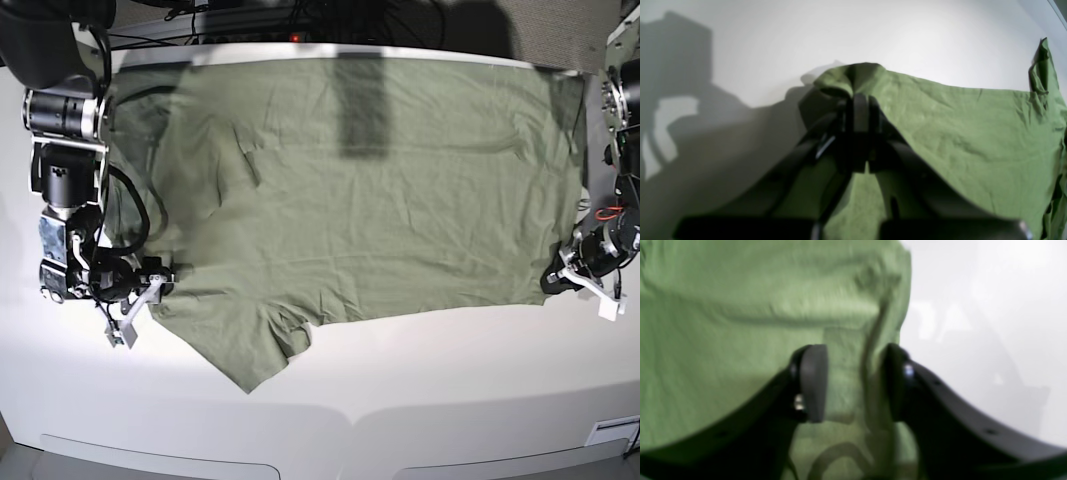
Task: Fold the T-shirt properly
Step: 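Move the right gripper to the other hem corner and grasp it, then lift the hem with both grippers and fold it over toward the collar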
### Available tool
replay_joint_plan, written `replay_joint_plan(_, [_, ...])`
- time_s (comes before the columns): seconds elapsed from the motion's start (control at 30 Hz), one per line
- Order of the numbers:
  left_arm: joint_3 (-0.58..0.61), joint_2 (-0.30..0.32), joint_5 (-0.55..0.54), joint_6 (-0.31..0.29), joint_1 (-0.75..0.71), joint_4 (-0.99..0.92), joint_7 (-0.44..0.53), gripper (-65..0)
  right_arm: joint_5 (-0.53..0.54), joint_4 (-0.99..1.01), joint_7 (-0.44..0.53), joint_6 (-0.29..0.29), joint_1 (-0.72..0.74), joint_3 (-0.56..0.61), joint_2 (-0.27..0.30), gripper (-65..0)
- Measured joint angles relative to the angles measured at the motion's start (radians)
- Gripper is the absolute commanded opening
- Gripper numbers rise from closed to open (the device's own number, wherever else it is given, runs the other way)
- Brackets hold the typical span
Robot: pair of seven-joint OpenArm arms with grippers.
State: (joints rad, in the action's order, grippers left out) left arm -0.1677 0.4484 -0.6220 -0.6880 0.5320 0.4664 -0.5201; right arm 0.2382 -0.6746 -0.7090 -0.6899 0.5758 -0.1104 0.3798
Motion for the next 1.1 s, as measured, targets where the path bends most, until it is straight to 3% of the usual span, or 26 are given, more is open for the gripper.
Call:
replay_joint_plan(0.13, [0.000, 0.000, 0.000, 0.000, 0.000, 0.000, 0.000, -65.0, 0.000, 0.000, -0.002, 0.000, 0.000, 0.000, 0.009, -65.0])
replay_joint_plan(0.53, [0.000, 0.000, 0.001, 0.000, 0.000, 0.012, -0.013, -65.0, 0.001, 0.000, 0.002, 0.000, 0.000, 0.000, 0.025, -65.0])
replay_joint_plan(0.7, [0.000, 0.000, -0.007, 0.000, -0.008, 0.124, -0.121, -65.0, 0.146, -0.054, -0.098, 0.000, -0.003, 0.000, 0.056, -65.0])
replay_joint_plan(0.9, [0.002, 0.000, -0.139, 0.000, -0.042, 0.323, -0.309, -65.0, 0.229, -0.172, -0.193, 0.000, -0.003, 0.001, 0.083, -65.0])
replay_joint_plan(1.1, [0.003, 0.003, -0.181, -0.001, -0.121, 0.449, -0.347, -65.0, 0.318, -0.294, -0.262, -0.001, -0.034, 0.001, 0.117, -65.0])
